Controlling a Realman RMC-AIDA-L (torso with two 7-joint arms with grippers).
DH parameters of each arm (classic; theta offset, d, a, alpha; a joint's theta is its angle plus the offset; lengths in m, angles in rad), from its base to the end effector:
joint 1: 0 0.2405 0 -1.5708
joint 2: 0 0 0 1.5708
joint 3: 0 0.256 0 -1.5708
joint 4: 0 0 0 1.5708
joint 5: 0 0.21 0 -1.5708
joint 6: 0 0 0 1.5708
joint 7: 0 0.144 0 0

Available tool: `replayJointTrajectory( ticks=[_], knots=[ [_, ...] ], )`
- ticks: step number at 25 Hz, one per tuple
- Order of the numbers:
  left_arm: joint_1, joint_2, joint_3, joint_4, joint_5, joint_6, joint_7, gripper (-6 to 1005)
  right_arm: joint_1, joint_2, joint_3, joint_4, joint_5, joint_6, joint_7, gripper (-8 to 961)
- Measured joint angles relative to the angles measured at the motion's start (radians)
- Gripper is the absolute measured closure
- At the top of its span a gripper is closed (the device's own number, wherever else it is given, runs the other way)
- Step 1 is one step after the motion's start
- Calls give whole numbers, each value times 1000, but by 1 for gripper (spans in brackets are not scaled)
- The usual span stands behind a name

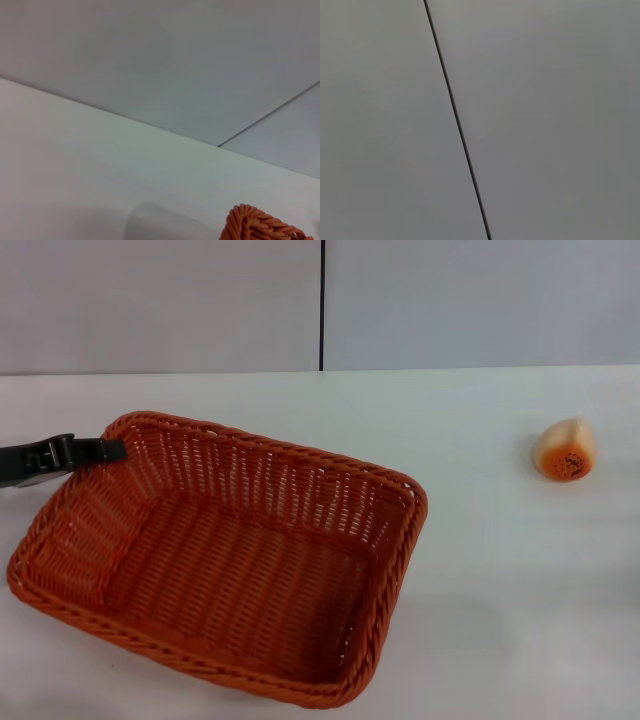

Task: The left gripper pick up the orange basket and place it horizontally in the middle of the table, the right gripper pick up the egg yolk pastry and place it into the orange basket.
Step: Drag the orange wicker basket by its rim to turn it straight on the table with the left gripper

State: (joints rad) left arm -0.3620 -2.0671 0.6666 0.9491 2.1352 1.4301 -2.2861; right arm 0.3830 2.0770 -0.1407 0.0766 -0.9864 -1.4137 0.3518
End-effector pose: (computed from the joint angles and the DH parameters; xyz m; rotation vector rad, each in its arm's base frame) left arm -0.3238 0.3182 0.0584 -2.0935 -1.6609 -0.5744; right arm 0.3730 0.2860 0.0388 -1.1773 0.6690 0.8562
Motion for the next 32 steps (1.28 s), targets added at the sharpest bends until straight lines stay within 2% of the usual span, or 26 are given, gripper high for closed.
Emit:
replayJointTrajectory(
  ticks=[19,21,28,32],
  knots=[
    [13,6,-3,86,-14,48,-33,815,-5,0,5,-5,1,0,3,352],
    [31,3,-3,102,-63,52,-51,815,-4,0,4,-5,1,0,4,352],
    [40,-2,0,70,-155,29,-54,815,-4,1,4,-5,1,0,5,352],
    [41,-3,36,26,-188,-6,-54,811,-7,2,5,-5,2,1,5,352]
  ],
)
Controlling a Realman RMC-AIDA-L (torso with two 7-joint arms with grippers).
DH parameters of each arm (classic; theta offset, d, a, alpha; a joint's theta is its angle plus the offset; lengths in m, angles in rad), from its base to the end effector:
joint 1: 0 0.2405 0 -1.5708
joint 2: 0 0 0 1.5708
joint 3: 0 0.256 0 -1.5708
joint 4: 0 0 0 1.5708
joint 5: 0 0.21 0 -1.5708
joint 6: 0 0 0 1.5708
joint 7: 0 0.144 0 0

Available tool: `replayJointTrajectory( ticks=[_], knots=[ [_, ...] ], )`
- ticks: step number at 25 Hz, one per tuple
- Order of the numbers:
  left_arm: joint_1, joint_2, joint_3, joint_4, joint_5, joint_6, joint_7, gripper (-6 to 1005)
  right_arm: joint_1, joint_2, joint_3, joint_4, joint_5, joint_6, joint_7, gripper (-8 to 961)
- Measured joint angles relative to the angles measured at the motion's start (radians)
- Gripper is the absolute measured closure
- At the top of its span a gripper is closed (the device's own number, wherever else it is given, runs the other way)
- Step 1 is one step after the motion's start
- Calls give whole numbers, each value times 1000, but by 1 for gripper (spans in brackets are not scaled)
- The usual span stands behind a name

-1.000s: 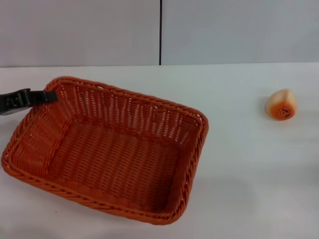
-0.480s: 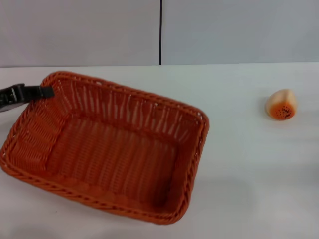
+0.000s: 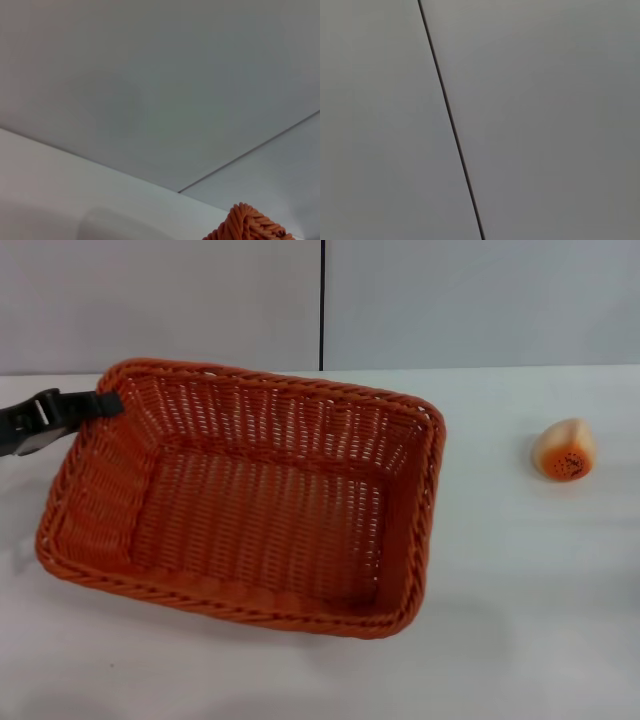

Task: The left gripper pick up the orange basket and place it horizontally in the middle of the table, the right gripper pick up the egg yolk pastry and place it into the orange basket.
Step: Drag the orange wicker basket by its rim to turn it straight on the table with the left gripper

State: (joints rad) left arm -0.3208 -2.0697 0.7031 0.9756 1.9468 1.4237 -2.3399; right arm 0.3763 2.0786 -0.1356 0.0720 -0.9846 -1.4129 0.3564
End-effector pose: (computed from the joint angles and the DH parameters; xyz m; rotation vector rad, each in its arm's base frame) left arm -0.3097 0.3198 0.0686 -2.0274 -1.6800 -0.8058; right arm 0.3754 0.2835 0.0399 -1.1662 0.6740 0.8529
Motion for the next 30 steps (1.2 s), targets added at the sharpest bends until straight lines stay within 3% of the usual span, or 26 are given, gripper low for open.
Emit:
replayJointTrajectory(
  ticks=[8,10,19,29,30],
  knots=[
    [2,0,91,-31,-63,-46,-7,794,0,-1,2,0,2,15,-2,352],
    [4,0,153,-50,-106,-78,-6,789,0,-1,2,-1,3,16,-3,352],
    [11,0,177,-44,-122,-82,-10,770,1,-2,2,-4,4,22,-2,352],
    [46,11,200,95,-108,-12,-75,749,2,-2,2,-5,5,22,-2,352],
    [53,12,198,110,-107,-8,-80,699,2,-2,2,-5,5,22,-2,352]
  ],
)
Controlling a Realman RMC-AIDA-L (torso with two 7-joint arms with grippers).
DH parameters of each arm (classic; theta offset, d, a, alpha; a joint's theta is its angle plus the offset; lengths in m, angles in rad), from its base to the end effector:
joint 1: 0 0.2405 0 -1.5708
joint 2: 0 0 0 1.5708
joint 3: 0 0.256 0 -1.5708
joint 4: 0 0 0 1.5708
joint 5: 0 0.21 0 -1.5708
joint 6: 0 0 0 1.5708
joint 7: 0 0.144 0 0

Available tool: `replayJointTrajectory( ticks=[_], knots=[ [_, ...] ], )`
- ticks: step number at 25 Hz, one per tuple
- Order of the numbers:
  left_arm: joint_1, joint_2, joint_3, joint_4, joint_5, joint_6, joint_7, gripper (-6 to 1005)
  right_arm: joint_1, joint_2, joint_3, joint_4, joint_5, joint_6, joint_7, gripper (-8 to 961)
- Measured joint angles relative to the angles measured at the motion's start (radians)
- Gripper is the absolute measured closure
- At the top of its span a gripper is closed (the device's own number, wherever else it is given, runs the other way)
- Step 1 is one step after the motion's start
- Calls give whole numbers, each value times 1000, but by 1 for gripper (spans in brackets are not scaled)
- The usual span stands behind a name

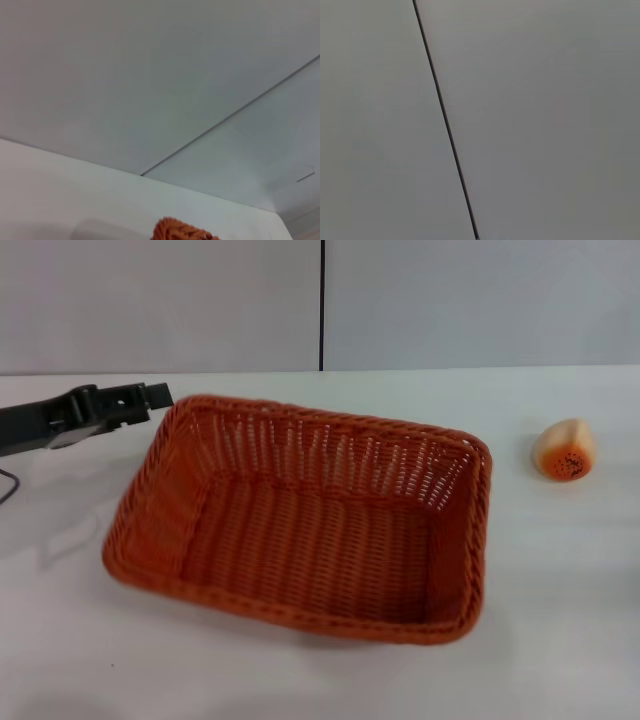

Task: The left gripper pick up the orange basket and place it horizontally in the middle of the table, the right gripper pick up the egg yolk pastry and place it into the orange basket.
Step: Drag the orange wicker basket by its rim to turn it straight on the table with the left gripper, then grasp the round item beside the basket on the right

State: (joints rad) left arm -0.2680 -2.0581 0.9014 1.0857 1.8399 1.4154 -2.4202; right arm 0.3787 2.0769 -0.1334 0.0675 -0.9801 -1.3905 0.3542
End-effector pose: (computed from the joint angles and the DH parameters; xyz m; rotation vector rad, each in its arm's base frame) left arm -0.2815 0.3183 0.0622 -2.1408 -1.6595 -0.7965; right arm 0.3784 0.2851 0.0405 -1.1640 0.6862 0.8358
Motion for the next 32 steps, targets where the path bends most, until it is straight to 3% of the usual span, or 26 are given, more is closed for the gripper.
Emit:
replayJointTrajectory(
  ticks=[6,12,14,16,17,19,20,21,22,23,24,25,26,27,28,29,30,31,32],
  knots=[
    [26,6,-4,62,4,25,-30,402,-3,0,0,0,1,0,2,352],
    [26,11,-23,69,4,26,-9,403,0,0,-9,-10,-3,-4,7,352],
    [-8,3,-102,37,-19,25,130,404,1,-1,-26,-21,-13,-9,27,352],
    [-8,3,-102,37,-19,25,130,404,-2,-2,-68,-67,-50,-13,97,352],
    [-31,1,-128,-3,-64,20,241,404,-2,-2,-68,-67,-50,-13,97,352],
    [-31,1,-128,-3,-64,20,241,405,-17,-5,-129,-178,-165,-19,284,352],
    [-66,0,-165,-123,-191,4,487,405,-17,-5,-129,-178,-165,-19,284,352],
    [-79,-1,-187,-187,-259,2,621,405,-22,-7,-149,-226,-212,-20,366,352],
    [-87,-3,-199,-238,-318,1,734,405,-28,-9,-172,-286,-269,-22,460,352],
    [-87,-3,-199,-238,-318,1,734,406,-33,-11,-192,-340,-321,-22,537,352],
    [-92,-3,-204,-269,-357,1,806,406,-38,-22,-227,-449,-434,-22,701,352],
    [-98,-4,-203,-344,-434,7,947,406,-38,-22,-227,-449,-434,-22,701,352],
    [-98,-4,-203,-344,-434,7,947,406,-33,-43,-249,-561,-583,-26,904,352],
    [-101,-4,-200,-394,-484,16,1039,406,-33,-43,-249,-561,-583,-26,904,353],
    [-101,-4,-200,-394,-484,16,1039,407,-24,-57,-257,-609,-664,-33,1001,353],
    [-104,-5,-198,-429,-521,25,1113,407,4,-85,-267,-691,-820,-54,1181,353],
    [-104,-5,-198,-429,-521,25,1113,407,4,-85,-267,-691,-820,-54,1181,353],
    [-106,-8,-198,-525,-628,62,1300,407,43,-112,-268,-761,-975,-88,1341,353],
    [-106,-8,-198,-539,-645,69,1321,408,67,-122,-267,-789,-1049,-107,1408,353]
  ],
)
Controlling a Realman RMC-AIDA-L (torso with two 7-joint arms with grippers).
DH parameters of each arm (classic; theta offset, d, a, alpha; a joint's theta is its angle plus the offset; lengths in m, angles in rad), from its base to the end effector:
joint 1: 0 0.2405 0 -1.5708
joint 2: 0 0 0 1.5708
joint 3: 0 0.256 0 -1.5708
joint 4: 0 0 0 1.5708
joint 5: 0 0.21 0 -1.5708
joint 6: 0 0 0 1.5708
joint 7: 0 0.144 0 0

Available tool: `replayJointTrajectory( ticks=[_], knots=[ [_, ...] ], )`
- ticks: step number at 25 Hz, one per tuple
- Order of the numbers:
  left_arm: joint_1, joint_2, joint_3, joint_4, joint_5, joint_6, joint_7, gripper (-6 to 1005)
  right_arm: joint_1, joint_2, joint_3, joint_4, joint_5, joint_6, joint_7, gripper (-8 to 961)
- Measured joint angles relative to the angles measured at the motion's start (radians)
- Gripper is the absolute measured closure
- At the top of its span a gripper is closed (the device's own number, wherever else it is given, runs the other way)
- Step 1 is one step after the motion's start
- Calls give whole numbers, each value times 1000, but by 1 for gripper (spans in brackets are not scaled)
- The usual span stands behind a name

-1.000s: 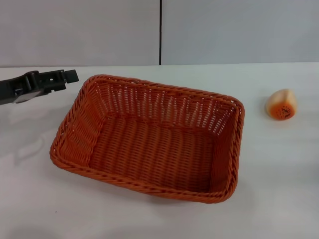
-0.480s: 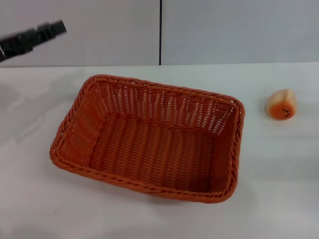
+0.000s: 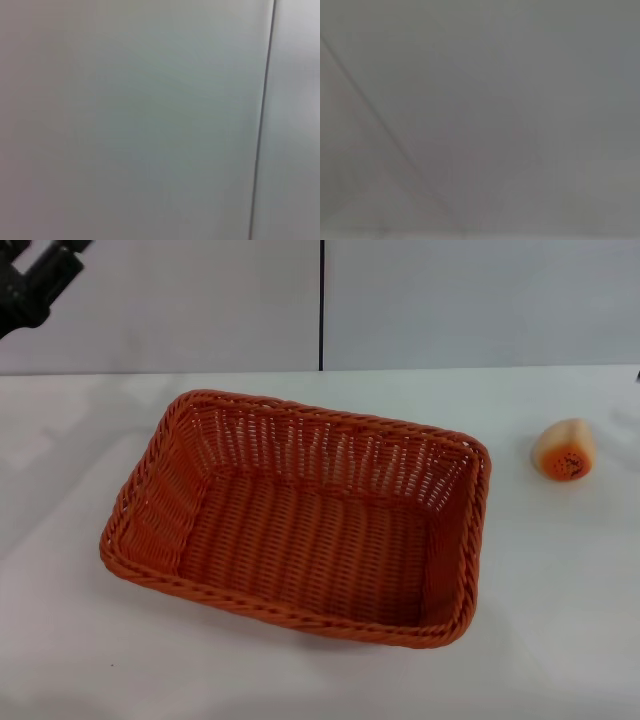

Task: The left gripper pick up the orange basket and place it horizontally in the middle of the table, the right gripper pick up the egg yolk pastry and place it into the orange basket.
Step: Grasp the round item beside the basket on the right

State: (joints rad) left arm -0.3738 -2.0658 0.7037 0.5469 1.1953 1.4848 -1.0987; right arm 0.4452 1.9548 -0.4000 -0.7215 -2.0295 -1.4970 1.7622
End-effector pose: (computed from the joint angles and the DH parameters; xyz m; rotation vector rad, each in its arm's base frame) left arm -0.2837 0.3322 0.0734 -1.9351 -0.4880 -1.2228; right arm 0.3340 0.3331 0.1040 -2.1944 1.1473 0.7517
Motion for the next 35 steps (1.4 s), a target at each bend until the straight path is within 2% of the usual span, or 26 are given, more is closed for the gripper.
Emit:
replayJointTrajectory(
  ticks=[1,2,4,7,10,12,13,16,23,25,26,27,28,29,31,35],
  knots=[
    [0,0,0,0,0,0,0,408,0,0,0,0,0,0,0,353],
    [-2,1,0,-61,-66,34,103,408,47,-16,0,-41,-118,-29,88,353],
    [-4,1,0,-77,-81,44,131,408,68,-23,-1,-52,-162,-40,121,353],
    [-7,1,-1,-101,-91,50,158,407,163,-47,-9,-68,-342,-71,217,353],
    [-9,1,-3,-118,-91,50,160,407,203,-52,-42,-70,-417,-68,251,353],
    [-9,2,-1,-130,-91,51,160,407,238,-52,-129,-72,-466,-51,289,353],
    [-10,3,0,-140,-91,51,160,407,249,-50,-188,-73,-473,-32,310,353],
    [-10,3,0,-155,-92,53,158,407,258,-47,-259,-74,-481,-8,335,353],
    [-1,4,-8,-172,-92,60,153,408,281,-39,-301,-69,-537,10,360,353],
    [0,5,-8,-172,-93,61,153,408,284,-31,-302,-69,-548,23,360,353],
    [-1,4,-8,-176,-93,62,152,408,286,-20,-303,-68,-564,46,365,353],
    [-1,4,-8,-176,-93,62,152,408,286,-20,-303,-68,-564,46,365,353],
    [-3,4,-8,-181,-93,65,152,408,288,-7,-304,-67,-582,72,370,353],
    [-6,4,-8,-187,-93,69,152,408,288,-7,-304,-67,-582,72,370,353],
    [-9,4,-8,-193,-92,70,152,408,290,12,-318,-64,-596,107,372,353],
    [-10,4,-8,-193,-92,71,152,408,291,28,-330,-58,-598,142,372,380]
  ],
)
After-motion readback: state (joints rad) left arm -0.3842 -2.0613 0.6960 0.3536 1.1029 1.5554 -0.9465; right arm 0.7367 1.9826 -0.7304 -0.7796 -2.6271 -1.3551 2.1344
